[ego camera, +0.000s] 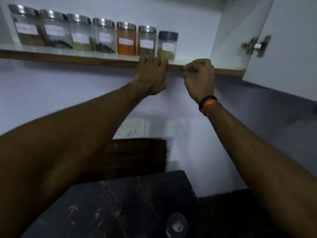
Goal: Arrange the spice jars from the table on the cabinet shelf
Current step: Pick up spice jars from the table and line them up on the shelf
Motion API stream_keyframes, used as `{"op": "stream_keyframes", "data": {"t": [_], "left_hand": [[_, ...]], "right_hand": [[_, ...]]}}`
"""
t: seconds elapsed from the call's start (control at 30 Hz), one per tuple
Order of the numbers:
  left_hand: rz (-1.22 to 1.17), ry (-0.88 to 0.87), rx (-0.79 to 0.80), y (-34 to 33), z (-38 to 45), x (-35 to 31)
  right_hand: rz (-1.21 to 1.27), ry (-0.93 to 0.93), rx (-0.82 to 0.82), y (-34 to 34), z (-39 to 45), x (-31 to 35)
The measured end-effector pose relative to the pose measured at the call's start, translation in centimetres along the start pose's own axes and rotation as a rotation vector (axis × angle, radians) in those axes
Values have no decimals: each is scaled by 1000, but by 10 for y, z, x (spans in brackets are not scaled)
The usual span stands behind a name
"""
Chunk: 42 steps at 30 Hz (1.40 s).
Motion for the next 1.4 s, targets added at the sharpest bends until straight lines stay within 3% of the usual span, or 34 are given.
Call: {"op": "stream_keyframes", "data": {"t": [0.1, 0.17, 0.3, 0.5, 0.8, 1.4], "left_hand": [[-123, -30, -117, -19, -38, -25], [-315, -118, -87, -51, -65, -45], [-608, -130, 217, -148, -122, -84], [-767, -78, 641, -279, -214, -145], [-844, -64, 843, -362, -301, -207], [-1012, 110, 1015, -410, -350, -211]], "right_hand": [[-18, -43, 42, -13, -36, -17], [4, -99, 112, -28, -64, -34], [39, -230, 283, -66, -132, -76], [42, -466, 622, -130, -258, -136], [-107, -636, 1050, -188, -397, -176], [-164, -815, 1192, -234, -495, -204]]}}
Point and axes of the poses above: each hand's wrist, its own z-axis towards the middle knuckle, its own y-axis out of the back of the hand, x = y × z, the point moved 10 cm from there along z, towards the middle knuckle, and after that the axes turned 14 degrees about x, right-handed, at the moved point
